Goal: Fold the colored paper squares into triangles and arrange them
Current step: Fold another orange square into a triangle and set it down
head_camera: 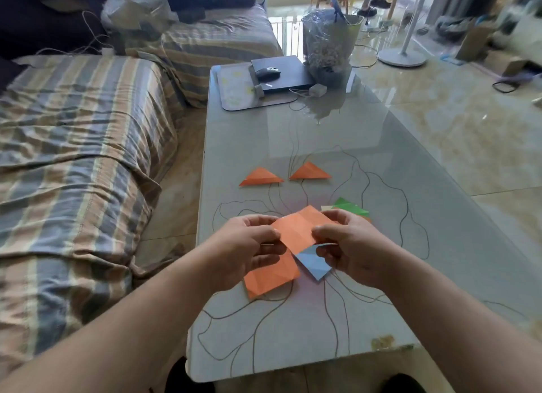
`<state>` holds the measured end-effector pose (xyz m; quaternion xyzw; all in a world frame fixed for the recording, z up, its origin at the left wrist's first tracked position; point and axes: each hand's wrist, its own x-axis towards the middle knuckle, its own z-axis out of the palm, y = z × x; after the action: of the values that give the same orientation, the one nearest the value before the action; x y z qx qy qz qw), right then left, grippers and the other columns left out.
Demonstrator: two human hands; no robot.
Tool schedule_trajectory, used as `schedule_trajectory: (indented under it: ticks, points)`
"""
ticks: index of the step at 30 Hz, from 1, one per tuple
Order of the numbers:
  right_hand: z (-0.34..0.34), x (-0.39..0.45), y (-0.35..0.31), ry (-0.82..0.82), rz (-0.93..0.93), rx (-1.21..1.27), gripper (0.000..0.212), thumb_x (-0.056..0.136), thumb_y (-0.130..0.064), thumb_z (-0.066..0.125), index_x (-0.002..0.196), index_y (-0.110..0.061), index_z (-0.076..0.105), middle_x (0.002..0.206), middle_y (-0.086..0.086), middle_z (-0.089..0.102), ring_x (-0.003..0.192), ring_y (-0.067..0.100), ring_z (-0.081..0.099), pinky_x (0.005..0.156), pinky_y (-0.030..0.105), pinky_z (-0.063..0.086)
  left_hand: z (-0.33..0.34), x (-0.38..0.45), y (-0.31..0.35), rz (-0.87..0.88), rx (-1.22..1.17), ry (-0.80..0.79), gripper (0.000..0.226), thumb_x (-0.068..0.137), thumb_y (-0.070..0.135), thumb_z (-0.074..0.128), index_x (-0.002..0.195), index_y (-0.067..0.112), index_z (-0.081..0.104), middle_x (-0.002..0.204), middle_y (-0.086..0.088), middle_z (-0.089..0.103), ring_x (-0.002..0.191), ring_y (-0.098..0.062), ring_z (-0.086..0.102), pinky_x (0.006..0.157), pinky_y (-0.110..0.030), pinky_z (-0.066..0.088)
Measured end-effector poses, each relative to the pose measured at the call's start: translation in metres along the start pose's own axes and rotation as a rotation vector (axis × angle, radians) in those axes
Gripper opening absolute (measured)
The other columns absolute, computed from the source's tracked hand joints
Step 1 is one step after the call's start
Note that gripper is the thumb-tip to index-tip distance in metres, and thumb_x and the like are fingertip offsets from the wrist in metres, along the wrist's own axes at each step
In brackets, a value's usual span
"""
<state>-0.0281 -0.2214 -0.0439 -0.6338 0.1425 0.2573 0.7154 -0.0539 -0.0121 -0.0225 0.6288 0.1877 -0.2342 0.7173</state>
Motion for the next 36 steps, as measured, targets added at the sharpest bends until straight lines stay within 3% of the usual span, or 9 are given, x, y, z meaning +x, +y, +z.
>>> schedule_trajectory:
  ticks: [5, 10, 13, 15, 23, 26, 30, 33, 36]
  points:
    - [0.001, -0.001, -0.011, 0.018, -0.006, 0.033, 0.032, 0.096, -0.004, 0.067, 0.124, -0.018, 0.062, 0.072, 0.008, 0.071, 0.055, 0.019, 0.058, 0.056, 0.029, 0.04, 0.0, -0.003, 0.013, 0.017, -0.048, 0.009, 0.027, 0.099, -0.002, 0.055, 0.122, 0.011, 0.06, 0.095, -0.021, 0.067, 0.076, -0.029, 0.075, 0.063, -0.034, 0.063]
    - [0.003, -0.004, -0.018, 0.015, -0.054, 0.034, 0.036, 0.094, -0.002, 0.069, 0.122, -0.023, 0.064, 0.077, 0.009, 0.071, 0.058, 0.021, 0.059, 0.056, 0.028, 0.043, 0.003, -0.002, 0.01, 0.089, -0.002, 0.017, 0.034, 0.098, -0.003, 0.053, 0.123, 0.019, 0.061, 0.08, -0.015, 0.07, 0.071, -0.025, 0.071, 0.069, -0.038, 0.063]
    - [0.006, -0.007, -0.018, 0.033, -0.088, 0.034, 0.035, 0.093, -0.002, 0.069, 0.12, -0.023, 0.065, 0.081, 0.009, 0.071, 0.059, 0.021, 0.06, 0.058, 0.029, 0.044, 0.007, -0.005, 0.013, 0.147, -0.007, -0.013, 0.037, 0.099, 0.003, 0.06, 0.127, 0.027, 0.056, 0.092, -0.017, 0.071, 0.08, -0.027, 0.073, 0.078, -0.042, 0.064]
    - [0.008, -0.009, -0.019, 0.021, -0.103, 0.031, 0.034, 0.093, -0.002, 0.069, 0.12, -0.022, 0.065, 0.084, 0.01, 0.071, 0.06, 0.022, 0.06, 0.058, 0.03, 0.044, 0.008, -0.006, 0.014, 0.171, -0.049, -0.018, 0.041, 0.099, 0.001, 0.062, 0.129, 0.027, 0.055, 0.096, -0.019, 0.069, 0.08, -0.026, 0.074, 0.075, -0.04, 0.063]
    - [0.014, -0.014, -0.024, 0.024, -0.101, 0.059, 0.032, 0.095, -0.003, 0.068, 0.121, -0.021, 0.065, 0.076, 0.01, 0.072, 0.06, 0.021, 0.06, 0.056, 0.029, 0.044, 0.007, -0.007, 0.019, 0.124, -0.255, -0.008, 0.04, 0.098, -0.007, 0.054, 0.126, 0.02, 0.062, 0.08, -0.011, 0.066, 0.071, -0.022, 0.066, 0.064, -0.033, 0.061]
    - [0.014, -0.016, -0.026, 0.036, -0.098, 0.057, 0.032, 0.095, -0.004, 0.068, 0.121, -0.022, 0.065, 0.077, 0.012, 0.073, 0.061, 0.022, 0.061, 0.056, 0.029, 0.045, 0.01, -0.008, 0.018, 0.109, -0.26, -0.021, 0.036, 0.097, -0.011, 0.053, 0.124, 0.011, 0.064, 0.084, -0.012, 0.069, 0.071, -0.023, 0.067, 0.063, -0.033, 0.061]
    - [0.012, -0.018, -0.028, 0.041, -0.102, 0.031, 0.032, 0.094, -0.005, 0.071, 0.119, -0.023, 0.067, 0.077, 0.009, 0.072, 0.064, 0.022, 0.062, 0.058, 0.03, 0.047, 0.011, -0.008, 0.017, 0.109, -0.23, -0.014, 0.039, 0.095, -0.011, 0.057, 0.124, 0.015, 0.063, 0.091, -0.018, 0.067, 0.074, -0.025, 0.066, 0.069, -0.034, 0.061]
    - [0.011, -0.017, -0.026, 0.08, -0.151, -0.171, 0.038, 0.092, -0.01, 0.074, 0.123, -0.03, 0.062, 0.089, 0.005, 0.073, 0.073, 0.02, 0.066, 0.062, 0.032, 0.051, 0.01, -0.007, 0.017, 0.109, -0.202, 0.004, 0.044, 0.092, -0.008, 0.064, 0.125, 0.022, 0.061, 0.088, -0.016, 0.065, 0.07, -0.021, 0.063, 0.07, -0.034, 0.056]
    - [0.005, -0.016, -0.021, 0.227, -0.332, -0.672, 0.053, 0.087, -0.028, 0.079, 0.131, -0.04, 0.053, 0.112, -0.004, 0.06, 0.099, 0.019, 0.063, 0.084, 0.039, 0.059, 0.01, -0.007, 0.017, 0.113, -0.15, 0.01, 0.044, 0.092, -0.001, 0.07, 0.127, 0.023, 0.058, 0.09, -0.017, 0.063, 0.071, -0.02, 0.062, 0.068, -0.032, 0.05]
